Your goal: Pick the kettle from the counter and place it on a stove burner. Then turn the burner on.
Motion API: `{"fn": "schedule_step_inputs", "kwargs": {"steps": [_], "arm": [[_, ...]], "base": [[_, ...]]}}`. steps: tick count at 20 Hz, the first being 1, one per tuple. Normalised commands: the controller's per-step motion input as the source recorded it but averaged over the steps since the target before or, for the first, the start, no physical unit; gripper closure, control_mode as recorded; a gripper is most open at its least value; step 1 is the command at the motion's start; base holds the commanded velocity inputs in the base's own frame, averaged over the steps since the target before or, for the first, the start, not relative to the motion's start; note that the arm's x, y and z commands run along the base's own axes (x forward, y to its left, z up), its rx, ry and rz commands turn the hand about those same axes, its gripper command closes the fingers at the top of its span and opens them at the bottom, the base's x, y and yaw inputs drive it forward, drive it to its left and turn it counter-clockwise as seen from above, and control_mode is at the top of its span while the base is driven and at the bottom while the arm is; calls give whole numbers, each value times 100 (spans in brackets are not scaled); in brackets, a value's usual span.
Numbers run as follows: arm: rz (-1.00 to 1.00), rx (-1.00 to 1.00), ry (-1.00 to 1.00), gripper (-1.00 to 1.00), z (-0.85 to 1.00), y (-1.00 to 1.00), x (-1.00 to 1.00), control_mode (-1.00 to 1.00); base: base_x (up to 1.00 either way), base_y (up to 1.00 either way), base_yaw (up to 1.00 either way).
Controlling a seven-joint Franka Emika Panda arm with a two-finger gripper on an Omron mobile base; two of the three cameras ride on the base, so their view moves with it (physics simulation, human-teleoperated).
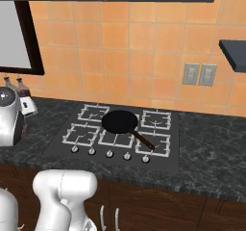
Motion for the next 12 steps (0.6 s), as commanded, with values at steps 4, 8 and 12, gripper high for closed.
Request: {"fn": "schedule_step_inputs", "kwargs": {"steps": [4, 8, 12], "arm": [[1, -4, 23, -100, 0, 36, 44, -100], [0, -13, 28, -100, -3, 41, 51, -100], [0, -14, 23, -100, -3, 42, 48, -100]], "base": [[0, 0, 0], [0, 0, 0], [0, 0, 0]]}}
